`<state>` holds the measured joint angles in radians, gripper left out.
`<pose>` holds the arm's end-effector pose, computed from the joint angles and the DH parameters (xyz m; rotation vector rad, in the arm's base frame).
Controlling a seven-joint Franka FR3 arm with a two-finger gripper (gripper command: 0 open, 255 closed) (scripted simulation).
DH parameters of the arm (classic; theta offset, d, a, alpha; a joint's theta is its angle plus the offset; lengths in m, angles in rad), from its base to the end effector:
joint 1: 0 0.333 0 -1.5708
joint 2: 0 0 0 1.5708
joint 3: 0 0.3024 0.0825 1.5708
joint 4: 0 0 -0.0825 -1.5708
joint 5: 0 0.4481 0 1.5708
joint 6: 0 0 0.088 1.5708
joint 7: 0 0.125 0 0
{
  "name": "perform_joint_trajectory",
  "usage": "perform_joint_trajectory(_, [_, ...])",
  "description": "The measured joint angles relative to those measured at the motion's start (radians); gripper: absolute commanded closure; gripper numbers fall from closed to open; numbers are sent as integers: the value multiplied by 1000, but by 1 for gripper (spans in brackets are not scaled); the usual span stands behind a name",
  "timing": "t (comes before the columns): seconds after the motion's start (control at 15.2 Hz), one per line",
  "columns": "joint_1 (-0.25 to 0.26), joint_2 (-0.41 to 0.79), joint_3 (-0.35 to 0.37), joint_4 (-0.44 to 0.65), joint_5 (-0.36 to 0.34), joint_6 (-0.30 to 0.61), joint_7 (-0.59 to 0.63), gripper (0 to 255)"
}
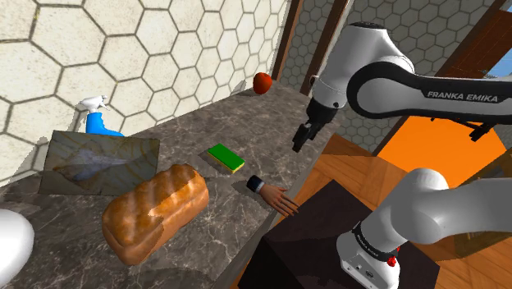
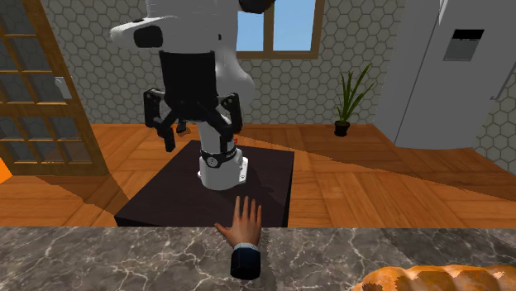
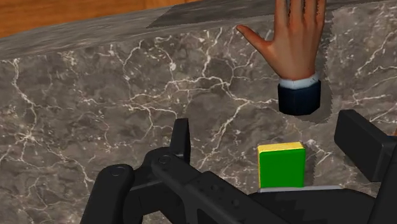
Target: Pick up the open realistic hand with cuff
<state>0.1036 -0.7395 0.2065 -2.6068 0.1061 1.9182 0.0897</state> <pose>0.3860 0.1257 0.4335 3.1033 0.2117 0.0752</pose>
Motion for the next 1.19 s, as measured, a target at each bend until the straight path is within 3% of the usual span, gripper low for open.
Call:
perform_joint_trajectory(0.46, [34,176,107,-76,24,253,54,0])
perform_joint_trajectory(0.79, [29,357,187,-98,0,451,106,0])
perform_joint_trajectory(1.19, [10,480,234,-112,-45,586,159,0])
